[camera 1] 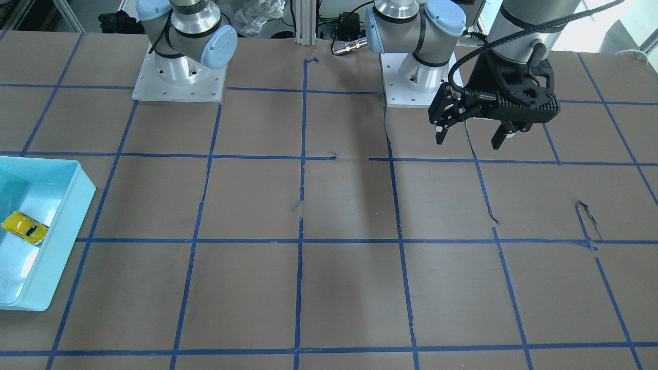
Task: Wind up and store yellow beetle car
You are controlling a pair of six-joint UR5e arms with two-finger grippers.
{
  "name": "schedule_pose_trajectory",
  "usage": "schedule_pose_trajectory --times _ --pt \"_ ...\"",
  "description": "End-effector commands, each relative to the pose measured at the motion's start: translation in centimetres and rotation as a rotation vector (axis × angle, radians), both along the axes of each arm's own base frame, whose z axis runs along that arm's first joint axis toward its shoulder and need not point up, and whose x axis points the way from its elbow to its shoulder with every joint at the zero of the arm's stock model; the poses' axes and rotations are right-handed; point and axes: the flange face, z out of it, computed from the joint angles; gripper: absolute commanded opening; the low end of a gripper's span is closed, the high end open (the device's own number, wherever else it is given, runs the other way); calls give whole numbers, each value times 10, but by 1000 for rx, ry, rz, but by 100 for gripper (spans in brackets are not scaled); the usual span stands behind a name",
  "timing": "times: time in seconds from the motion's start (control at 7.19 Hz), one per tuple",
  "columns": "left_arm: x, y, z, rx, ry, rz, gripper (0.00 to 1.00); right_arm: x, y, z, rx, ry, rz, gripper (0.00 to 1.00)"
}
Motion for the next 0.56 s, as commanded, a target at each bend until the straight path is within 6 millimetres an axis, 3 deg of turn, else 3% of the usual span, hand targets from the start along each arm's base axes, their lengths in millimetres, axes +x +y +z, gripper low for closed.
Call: schedule_pose_trajectory --times 0.0,0.28,0.42 --pt "0 0 0 -1 0 -1 100 21 23 46 -3 -8 -45 100" --pt "2 1 2 0 -3 4 100 41 22 49 6 -18 -109 100" --pt "2 2 0 8 -2 4 100 63 18 52 1 -18 -120 100"
